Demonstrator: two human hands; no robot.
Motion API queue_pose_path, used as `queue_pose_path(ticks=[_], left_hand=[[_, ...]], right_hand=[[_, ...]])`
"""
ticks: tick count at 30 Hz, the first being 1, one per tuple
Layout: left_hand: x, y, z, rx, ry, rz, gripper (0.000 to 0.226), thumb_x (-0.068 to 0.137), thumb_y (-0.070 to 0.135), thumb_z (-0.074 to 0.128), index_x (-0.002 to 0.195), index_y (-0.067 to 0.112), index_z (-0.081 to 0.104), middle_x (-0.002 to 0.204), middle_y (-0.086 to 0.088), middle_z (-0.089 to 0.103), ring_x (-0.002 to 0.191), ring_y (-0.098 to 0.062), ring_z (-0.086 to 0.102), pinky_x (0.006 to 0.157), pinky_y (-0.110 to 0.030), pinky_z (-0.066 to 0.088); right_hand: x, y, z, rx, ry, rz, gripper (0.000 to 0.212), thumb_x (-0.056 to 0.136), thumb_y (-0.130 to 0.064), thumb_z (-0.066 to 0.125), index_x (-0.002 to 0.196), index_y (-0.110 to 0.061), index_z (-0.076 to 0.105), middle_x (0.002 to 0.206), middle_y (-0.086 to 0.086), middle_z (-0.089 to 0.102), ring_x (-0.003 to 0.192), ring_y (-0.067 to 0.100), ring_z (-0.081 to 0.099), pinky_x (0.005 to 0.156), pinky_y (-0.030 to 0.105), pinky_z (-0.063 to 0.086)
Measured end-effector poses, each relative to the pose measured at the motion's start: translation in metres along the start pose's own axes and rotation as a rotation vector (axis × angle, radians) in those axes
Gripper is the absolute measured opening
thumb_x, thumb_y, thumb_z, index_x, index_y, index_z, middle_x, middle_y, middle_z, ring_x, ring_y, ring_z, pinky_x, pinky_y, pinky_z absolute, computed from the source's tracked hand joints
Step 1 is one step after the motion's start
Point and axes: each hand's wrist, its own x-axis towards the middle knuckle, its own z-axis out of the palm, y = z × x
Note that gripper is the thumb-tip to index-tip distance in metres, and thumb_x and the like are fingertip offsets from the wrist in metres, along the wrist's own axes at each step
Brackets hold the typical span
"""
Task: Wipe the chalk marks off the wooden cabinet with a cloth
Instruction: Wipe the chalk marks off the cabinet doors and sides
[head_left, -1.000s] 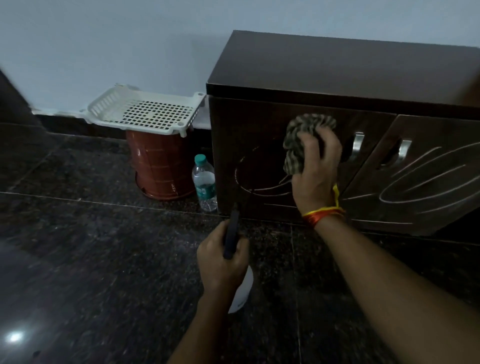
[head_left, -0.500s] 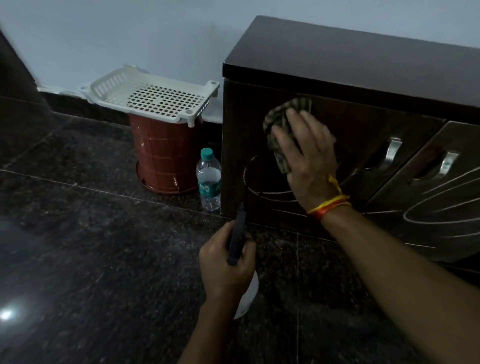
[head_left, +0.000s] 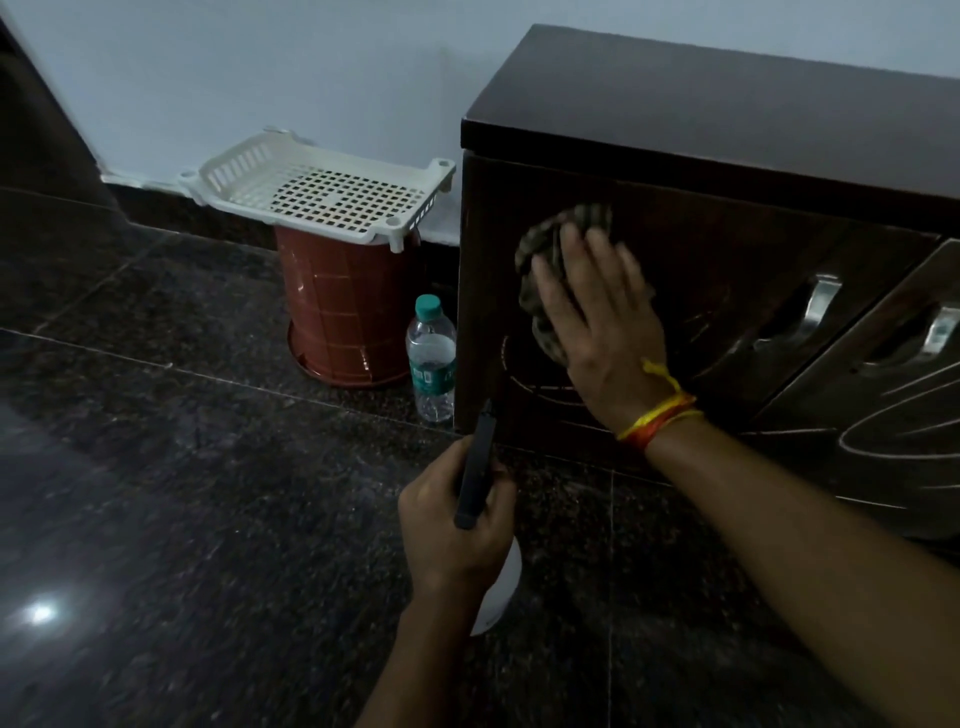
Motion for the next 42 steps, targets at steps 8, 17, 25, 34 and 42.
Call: queue_pose_path(ticks=[8, 17, 25, 34, 42], left_hand=[[0.004, 0.008, 0.005, -0.028, 0.006, 0.039, 0.011, 0.08, 0.035, 0.051, 0.069, 0.035, 0.052, 0.058, 0.004, 0.051, 0.047, -0.013, 0.045, 0.046, -0.016, 0.029], [0.003, 0.001, -0.003, 0.011, 0.041, 0.026, 0.017, 0.081, 0.035, 0.05, 0.064, 0.034, 0.049, 0.06, -0.002, 0.05, 0.047, -0.017, 0.044, 0.045, -0.015, 0.026], [0.013, 0.001, -0.01, 0.011, 0.091, 0.053, 0.022, 0.083, 0.031, 0.053, 0.071, 0.013, 0.059, 0.051, 0.006, 0.047, 0.048, -0.018, 0.046, 0.045, -0.014, 0.028], [0.006, -0.012, -0.01, 0.032, 0.082, 0.008, 0.021, 0.082, 0.033, 0.049, 0.062, 0.029, 0.047, 0.05, 0.006, 0.04, 0.046, -0.018, 0.039, 0.045, -0.015, 0.023], [0.007, -0.017, -0.004, 0.019, 0.1, -0.004, 0.021, 0.085, 0.033, 0.05, 0.065, 0.024, 0.049, 0.049, 0.01, 0.038, 0.046, -0.012, 0.041, 0.046, -0.01, 0.026]], right_hand=[[-0.048, -0.022, 0.023, 0.037, -0.191, -0.101, 0.043, 0.099, -0.008, 0.035, 0.142, -0.006, 0.031, 0.15, 0.016, 0.025, 0.138, 0.033, 0.021, 0.118, 0.043, 0.007], [0.031, -0.009, 0.0, -0.009, 0.055, 0.01, 0.045, 0.093, 0.002, 0.048, 0.137, -0.005, 0.043, 0.143, 0.022, 0.041, 0.135, 0.037, 0.033, 0.116, 0.045, 0.02], [-0.056, -0.043, 0.04, 0.013, -0.321, -0.248, 0.049, 0.098, -0.016, 0.041, 0.144, -0.006, 0.027, 0.152, 0.015, 0.027, 0.141, 0.032, 0.017, 0.118, 0.044, -0.004], [0.003, -0.035, 0.02, -0.028, -0.129, -0.133, 0.049, 0.095, -0.005, 0.033, 0.143, -0.008, 0.031, 0.15, 0.015, 0.033, 0.139, 0.031, 0.026, 0.116, 0.042, 0.008], [-0.047, -0.063, 0.049, -0.004, -0.338, -0.246, 0.052, 0.098, -0.018, 0.036, 0.146, -0.007, 0.021, 0.155, 0.013, 0.02, 0.143, 0.031, 0.015, 0.117, 0.045, -0.004]])
